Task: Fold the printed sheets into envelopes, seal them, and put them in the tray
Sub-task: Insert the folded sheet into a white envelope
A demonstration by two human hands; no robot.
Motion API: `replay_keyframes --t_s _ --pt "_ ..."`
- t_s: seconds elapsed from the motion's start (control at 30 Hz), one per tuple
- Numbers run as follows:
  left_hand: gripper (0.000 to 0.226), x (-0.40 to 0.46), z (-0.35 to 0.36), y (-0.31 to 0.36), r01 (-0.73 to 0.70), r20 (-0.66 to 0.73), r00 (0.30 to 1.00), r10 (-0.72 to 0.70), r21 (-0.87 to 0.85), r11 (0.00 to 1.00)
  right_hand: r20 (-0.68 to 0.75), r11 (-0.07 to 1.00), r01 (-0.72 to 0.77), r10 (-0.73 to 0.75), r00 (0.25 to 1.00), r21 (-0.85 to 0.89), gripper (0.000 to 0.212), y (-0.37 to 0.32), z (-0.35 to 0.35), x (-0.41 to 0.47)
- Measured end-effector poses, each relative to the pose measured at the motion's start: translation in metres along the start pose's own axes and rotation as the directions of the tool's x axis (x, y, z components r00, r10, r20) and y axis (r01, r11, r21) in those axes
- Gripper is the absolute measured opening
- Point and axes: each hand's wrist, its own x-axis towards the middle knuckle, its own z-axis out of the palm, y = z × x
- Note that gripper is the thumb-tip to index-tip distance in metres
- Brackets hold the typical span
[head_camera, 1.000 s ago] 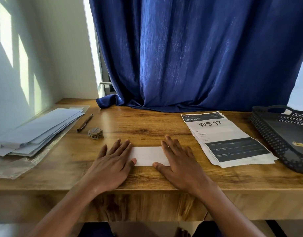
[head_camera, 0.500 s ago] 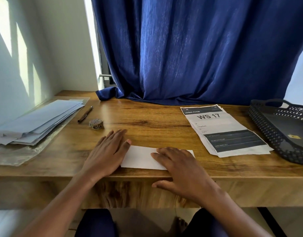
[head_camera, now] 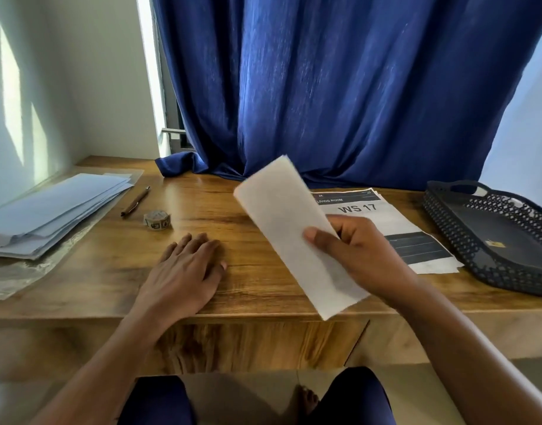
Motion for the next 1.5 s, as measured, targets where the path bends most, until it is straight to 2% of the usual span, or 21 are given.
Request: replay_keyframes --t_s 0.13,0.27,0.33,0.47,0.53,0.6,0.7,0.77,0.87,0.93,1.03,1.17,1.23,1.4,1.5 --pt "0.072 0.002 0.004 -0.002 -0.012 -0.005 1.0 0.012 -0.01 1.0 -0.019 0.883 -0.257 0.286 0.958 0.392 0.018 0.007 0.021 0.045" --pt "0.074 0.0 0.006 -0.001 -0.009 -0.027 1.0 0.009 -0.017 1.0 0.067 0.694 -0.347 0.397 0.915 0.631 0.021 0.02 0.053 0.077" --pt "0.071 -0.001 0.007 0.001 0.002 -0.044 0.999 -0.003 -0.019 1.0 0.044 0.698 -0.357 0.423 0.905 0.621 0.018 0.027 0.066 0.087" --pt "0.061 -0.003 0.006 0.003 -0.004 -0.068 0.998 -0.001 -0.068 0.998 -0.052 0.792 -0.364 0.443 0.895 0.49 0.007 0.041 0.079 0.096" --pt "0.053 -0.004 -0.001 0.002 0.019 -0.08 0.996 -0.037 -0.225 0.974 -0.058 0.82 -0.343 0.412 0.909 0.458 0.017 0.045 0.082 0.097" --pt "0.043 -0.007 -0.012 -0.002 0.027 -0.126 0.988 -0.089 -0.425 0.905 -0.054 0.833 -0.316 0.379 0.924 0.454 0.022 0.047 0.084 0.097" --pt "0.027 -0.006 -0.042 -0.017 -0.041 -0.257 0.961 -0.099 -0.487 0.873 -0.048 0.833 -0.292 0.355 0.934 0.471 0.021 0.051 0.084 0.098" --pt "0.016 0.001 -0.069 -0.038 -0.037 -0.32 0.94 -0.121 -0.446 0.894 -0.051 0.836 -0.276 0.339 0.939 0.473 0.019 0.053 0.085 0.099" --pt "0.018 0.017 -0.11 -0.088 0.094 -0.355 0.915 -0.193 -0.278 0.956 -0.03 0.832 -0.264 0.318 0.948 0.489 0.016 0.056 0.085 0.097" --pt "0.022 0.025 -0.128 -0.128 0.243 -0.307 0.909 -0.282 -0.16 0.957 -0.019 0.823 -0.257 0.309 0.951 0.506 0.018 0.057 0.085 0.096" --pt "0.043 0.034 -0.14 -0.178 0.426 -0.173 0.892 -0.417 0.018 0.904 -0.013 0.826 -0.253 0.301 0.954 0.503 0.021 0.058 0.086 0.096" --pt "0.063 0.037 -0.132 -0.208 0.52 -0.047 0.854 -0.518 0.036 0.853 -0.013 0.836 -0.243 0.286 0.958 0.492 0.021 0.058 0.088 0.096" --pt "0.066 0.038 -0.126 -0.213 0.543 -0.037 0.839 -0.543 0.007 0.84 -0.017 0.843 -0.241 0.284 0.959 0.482 0.019 0.058 0.089 0.096" --pt "0.058 0.042 -0.121 -0.22 0.536 -0.088 0.841 -0.534 -0.004 0.844 -0.017 0.843 -0.243 0.286 0.958 0.48 0.017 0.06 0.088 0.097" --pt "0.046 0.044 -0.121 -0.224 0.537 -0.115 0.839 -0.532 0.014 0.844 -0.025 0.846 -0.241 0.287 0.958 0.476 0.016 0.061 0.089 0.097"
